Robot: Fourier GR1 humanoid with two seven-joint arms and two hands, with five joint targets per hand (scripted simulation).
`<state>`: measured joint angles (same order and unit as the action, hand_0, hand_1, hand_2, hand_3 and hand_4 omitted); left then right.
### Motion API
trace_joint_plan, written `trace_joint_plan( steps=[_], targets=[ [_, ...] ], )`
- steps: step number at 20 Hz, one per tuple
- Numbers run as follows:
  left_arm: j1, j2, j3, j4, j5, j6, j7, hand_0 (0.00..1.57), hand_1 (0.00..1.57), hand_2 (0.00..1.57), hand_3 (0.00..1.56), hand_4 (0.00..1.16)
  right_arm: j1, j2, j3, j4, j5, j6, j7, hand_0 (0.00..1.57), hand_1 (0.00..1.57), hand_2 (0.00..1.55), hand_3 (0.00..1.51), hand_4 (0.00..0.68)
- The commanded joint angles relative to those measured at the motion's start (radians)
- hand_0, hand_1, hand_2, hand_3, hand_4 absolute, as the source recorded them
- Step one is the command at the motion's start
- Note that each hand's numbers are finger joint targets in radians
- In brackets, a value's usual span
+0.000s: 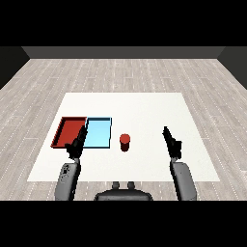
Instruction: Pick the red can and put it in the red box
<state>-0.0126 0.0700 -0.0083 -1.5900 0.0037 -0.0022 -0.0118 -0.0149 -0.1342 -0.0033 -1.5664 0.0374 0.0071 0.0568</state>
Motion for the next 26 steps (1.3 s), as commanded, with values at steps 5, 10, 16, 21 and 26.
trace_joint_plan(
  steps=[5,10,16,21,26],
  targets=[
    [0.009,0.015,0.009,0.008,-0.013,-0.025,-0.006,0.00,0.00,0.00,0.00,0.00,0.195,0.063,0.038,-0.186,-0.011,0.001,-0.062,0.00,0.00,0.00,0.00,0.000],
    [0.001,-0.025,0.047,-0.067,0.053,-0.053,-0.360,0.00,0.00,0.00,0.00,0.00,0.176,0.072,0.021,-0.251,-0.105,0.079,-0.292,0.00,0.00,0.00,0.00,0.000],
    [0.058,-0.007,0.047,-0.109,0.073,-0.095,-0.377,0.00,0.00,0.00,0.00,0.00,0.332,0.089,0.084,-0.262,-0.079,0.129,-0.427,0.00,0.00,0.00,0.00,0.000],
    [0.000,-0.047,0.026,-0.038,0.045,-0.057,-0.393,0.00,0.00,0.00,0.00,0.00,0.294,0.105,0.073,-0.270,-0.068,0.102,-0.410,0.00,0.00,0.00,0.00,0.000],
    [0.019,-0.022,0.050,-0.048,0.072,-0.089,-0.402,0.00,0.00,0.00,0.00,0.00,0.305,0.123,0.084,-0.259,-0.065,0.102,-0.414,0.00,0.00,0.00,0.00,0.000]
  ],
)
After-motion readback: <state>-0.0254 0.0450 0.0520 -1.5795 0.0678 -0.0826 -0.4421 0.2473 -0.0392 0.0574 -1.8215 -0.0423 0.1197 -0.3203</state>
